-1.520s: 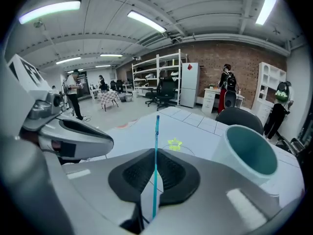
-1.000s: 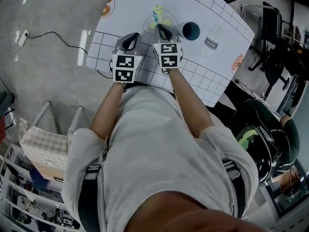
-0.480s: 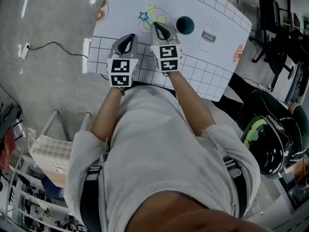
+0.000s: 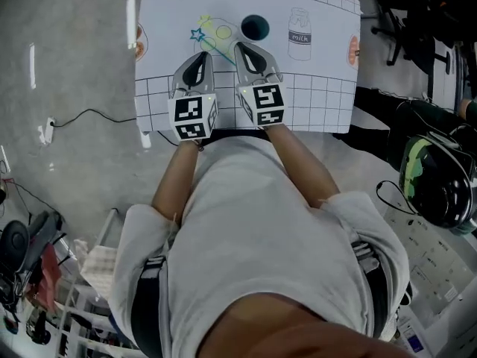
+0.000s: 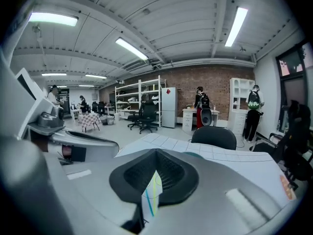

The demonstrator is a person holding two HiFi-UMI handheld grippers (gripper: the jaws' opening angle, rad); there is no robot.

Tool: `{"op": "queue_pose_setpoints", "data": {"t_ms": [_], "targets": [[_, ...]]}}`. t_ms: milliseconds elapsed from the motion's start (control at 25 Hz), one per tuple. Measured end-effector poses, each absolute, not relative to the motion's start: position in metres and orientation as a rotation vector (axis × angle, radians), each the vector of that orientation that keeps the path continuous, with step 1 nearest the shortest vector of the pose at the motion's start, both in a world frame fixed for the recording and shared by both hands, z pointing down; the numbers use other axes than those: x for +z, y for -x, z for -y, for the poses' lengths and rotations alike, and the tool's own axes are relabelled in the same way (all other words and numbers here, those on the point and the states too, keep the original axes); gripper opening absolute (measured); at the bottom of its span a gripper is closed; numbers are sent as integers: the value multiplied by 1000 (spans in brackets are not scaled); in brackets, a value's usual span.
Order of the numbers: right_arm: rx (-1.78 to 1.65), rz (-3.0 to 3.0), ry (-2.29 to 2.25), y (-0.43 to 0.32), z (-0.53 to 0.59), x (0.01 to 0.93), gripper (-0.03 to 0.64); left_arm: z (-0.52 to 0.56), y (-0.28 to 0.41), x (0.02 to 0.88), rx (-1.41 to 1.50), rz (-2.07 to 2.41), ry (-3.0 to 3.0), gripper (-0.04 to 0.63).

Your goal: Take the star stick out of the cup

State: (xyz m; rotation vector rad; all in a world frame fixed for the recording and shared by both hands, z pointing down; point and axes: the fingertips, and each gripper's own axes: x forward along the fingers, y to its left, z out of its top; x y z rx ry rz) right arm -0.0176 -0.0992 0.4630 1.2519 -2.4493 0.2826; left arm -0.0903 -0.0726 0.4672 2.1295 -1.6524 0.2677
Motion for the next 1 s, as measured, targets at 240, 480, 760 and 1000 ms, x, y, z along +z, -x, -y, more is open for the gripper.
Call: {"op": "queue_pose_setpoints", "data": {"t_ms": [240,480,760,1000], "targets": [[246,2453,-1388,-21,89,430,-2,67,47,443,226,1589,-2255,3],[229,2451,-1456,-46,73,419,-2,60,21,430,242,1553,-2334,3],[229,2425,-1468,-58,61,421,-1,51,10,433,246,1522,-2345,3],[228,2417,-1471,-57,53,424,-2,46,13,436,246,1519,-2349,3]]}}
